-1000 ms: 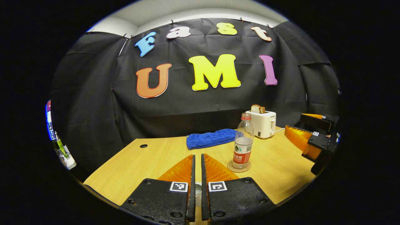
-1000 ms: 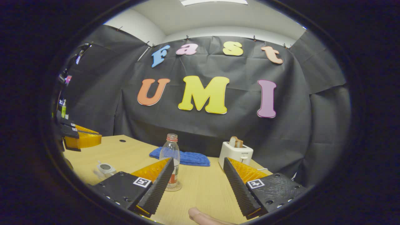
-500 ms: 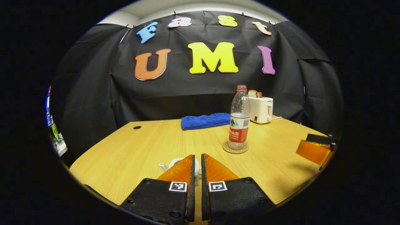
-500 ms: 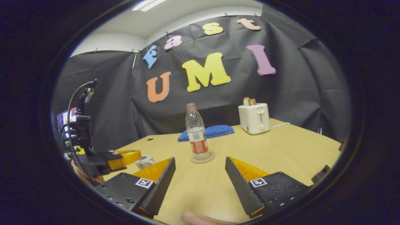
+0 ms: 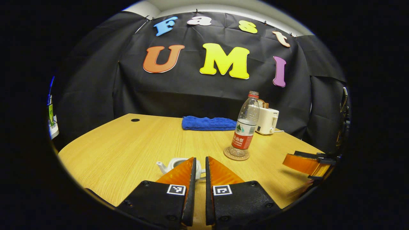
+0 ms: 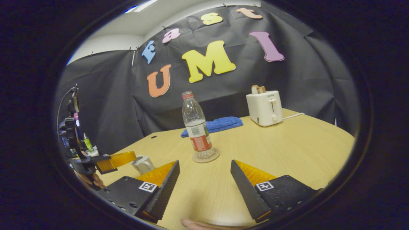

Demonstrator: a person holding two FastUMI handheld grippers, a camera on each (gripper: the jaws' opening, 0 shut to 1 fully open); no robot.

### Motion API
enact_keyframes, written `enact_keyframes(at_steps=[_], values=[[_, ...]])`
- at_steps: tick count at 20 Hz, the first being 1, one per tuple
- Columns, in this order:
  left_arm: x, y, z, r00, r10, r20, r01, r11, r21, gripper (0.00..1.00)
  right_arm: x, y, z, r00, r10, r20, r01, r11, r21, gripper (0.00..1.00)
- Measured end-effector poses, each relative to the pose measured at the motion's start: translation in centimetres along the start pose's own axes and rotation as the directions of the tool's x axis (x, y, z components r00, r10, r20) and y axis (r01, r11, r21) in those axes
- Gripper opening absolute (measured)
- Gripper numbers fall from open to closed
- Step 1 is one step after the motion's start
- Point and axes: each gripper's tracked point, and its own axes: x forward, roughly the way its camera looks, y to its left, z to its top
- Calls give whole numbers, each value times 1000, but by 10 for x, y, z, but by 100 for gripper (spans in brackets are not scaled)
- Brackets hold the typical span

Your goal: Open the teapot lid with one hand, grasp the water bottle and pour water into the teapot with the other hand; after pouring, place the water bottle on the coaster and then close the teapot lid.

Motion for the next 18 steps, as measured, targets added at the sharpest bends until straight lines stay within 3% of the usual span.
enact_keyframes(at_steps=[1,12,13,15,18], values=[[0,1,0,1000,-1,-1,1,1000,4,17,0,-3,3,1000,-17,12,17,1000,-2,96],[-11,-5,1,1000,-16,0,16,999,30,29,-11,-13,5,998,-63,31,63,998,-28,96],[-12,-7,-1,1000,-23,-6,23,999,29,24,-12,-14,7,997,-69,38,71,997,-34,96],[-17,-16,-2,998,-63,-9,63,998,22,44,-15,-15,10,996,-75,53,78,996,-40,96],[-20,-17,8,998,-58,28,57,998,37,60,-18,-18,18,993,-83,79,88,994,-65,96]])
